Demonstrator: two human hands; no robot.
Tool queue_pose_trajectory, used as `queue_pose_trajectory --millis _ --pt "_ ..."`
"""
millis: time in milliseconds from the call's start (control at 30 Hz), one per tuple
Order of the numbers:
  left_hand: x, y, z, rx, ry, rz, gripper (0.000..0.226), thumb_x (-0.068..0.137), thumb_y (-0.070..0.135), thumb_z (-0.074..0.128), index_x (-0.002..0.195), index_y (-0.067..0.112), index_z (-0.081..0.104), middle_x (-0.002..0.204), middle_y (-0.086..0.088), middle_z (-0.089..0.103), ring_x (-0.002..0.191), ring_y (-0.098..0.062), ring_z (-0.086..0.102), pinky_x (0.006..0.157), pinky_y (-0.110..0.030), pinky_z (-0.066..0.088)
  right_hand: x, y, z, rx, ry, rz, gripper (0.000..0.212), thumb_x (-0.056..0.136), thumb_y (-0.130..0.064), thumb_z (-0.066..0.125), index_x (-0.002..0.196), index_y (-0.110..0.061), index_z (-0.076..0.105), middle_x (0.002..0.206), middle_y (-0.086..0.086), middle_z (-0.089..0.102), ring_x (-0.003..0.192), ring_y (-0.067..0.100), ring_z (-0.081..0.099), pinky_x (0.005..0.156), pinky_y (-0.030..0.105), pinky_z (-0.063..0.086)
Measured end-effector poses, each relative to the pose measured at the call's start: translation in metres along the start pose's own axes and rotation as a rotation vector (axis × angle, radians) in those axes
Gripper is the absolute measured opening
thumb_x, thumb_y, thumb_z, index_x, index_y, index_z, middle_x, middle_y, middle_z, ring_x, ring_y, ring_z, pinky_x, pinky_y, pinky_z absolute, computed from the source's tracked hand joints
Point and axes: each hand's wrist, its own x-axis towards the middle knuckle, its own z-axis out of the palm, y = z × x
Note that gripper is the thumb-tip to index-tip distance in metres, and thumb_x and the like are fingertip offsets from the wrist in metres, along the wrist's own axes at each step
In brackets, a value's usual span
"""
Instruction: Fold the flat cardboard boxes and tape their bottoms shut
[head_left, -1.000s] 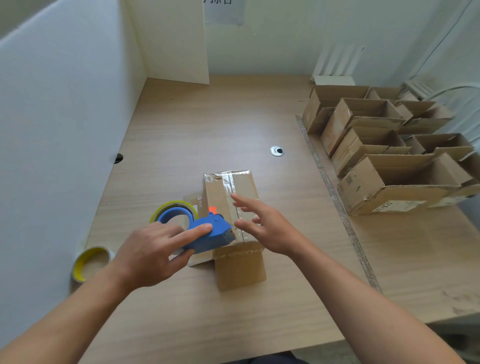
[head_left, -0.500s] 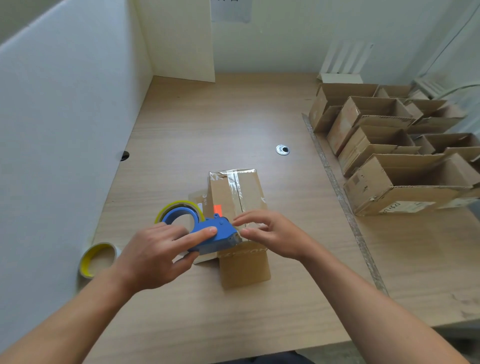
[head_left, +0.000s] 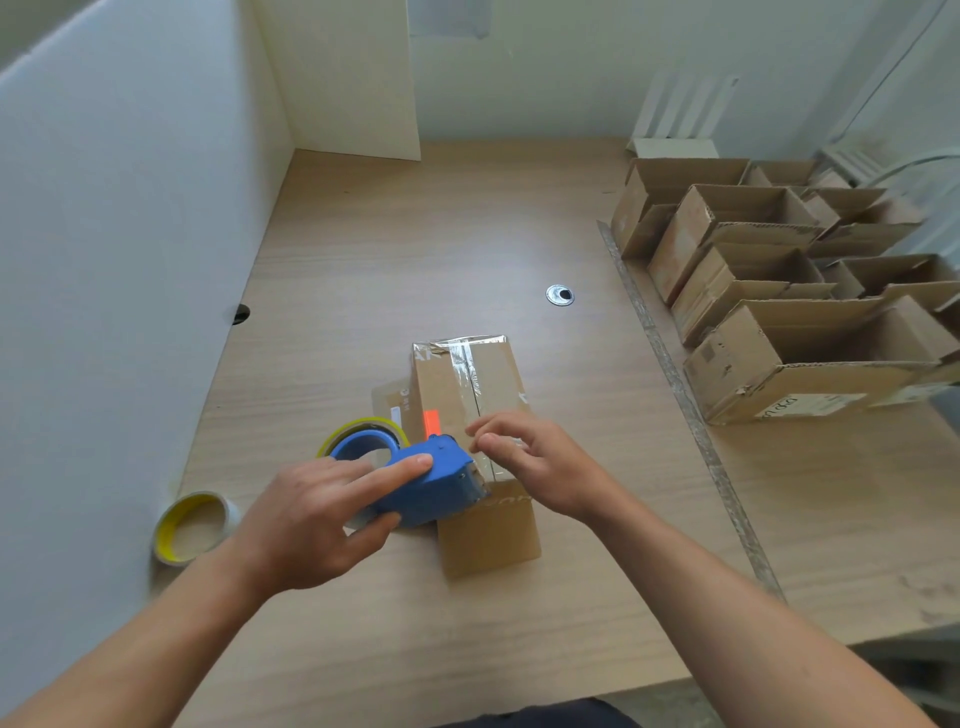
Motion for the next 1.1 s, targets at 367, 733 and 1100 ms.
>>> queue_pose_trajectory --millis 367,733,1100 --pt "0.005 -0.003 0.004 -0.314 -0.281 -0.248 0.062 0.084 0.05 0.053 0.14 0.065 0.03 0.104 0.02 0.067 0.073 -0.004 0.056 0.069 -0.016 0.047 -0.014 0.029 0.003 0.046 0.134 0.11 0.014 0.093 -0.019 0.069 0.081 -0.021 0.074 0.115 -0.01 0.053 0.099 0.02 0.066 0.09 0.035 0.055" --pt "0.026 -0.024 -0.016 -0.305 -0.597 -0.515 0.054 0.071 0.053 0.05 0.12 0.074 0.042 0.118 0.029 0.06 0.099 0.004 0.057 0.076 -0.012 0.045 -0.045 0.093 -0.025 0.147 0.504 0.425 0.022 0.095 -0.025 0.065 0.077 -0.016 0.072 0.111 0.001 0.053 0.102 0.017 0.059 0.099 0.046 0.049" --pt "0.051 -0.019 -0.001 -0.321 -0.7 -0.697 0.047 0.067 0.045 0.051 0.109 0.065 0.049 0.119 0.022 0.061 0.104 -0.003 0.058 0.09 -0.028 0.05 -0.03 0.11 -0.017 0.121 0.409 0.558 0.031 0.096 -0.03 0.064 0.07 -0.014 0.057 0.071 0.001 0.049 0.062 0.013 0.041 0.066 0.031 0.037"
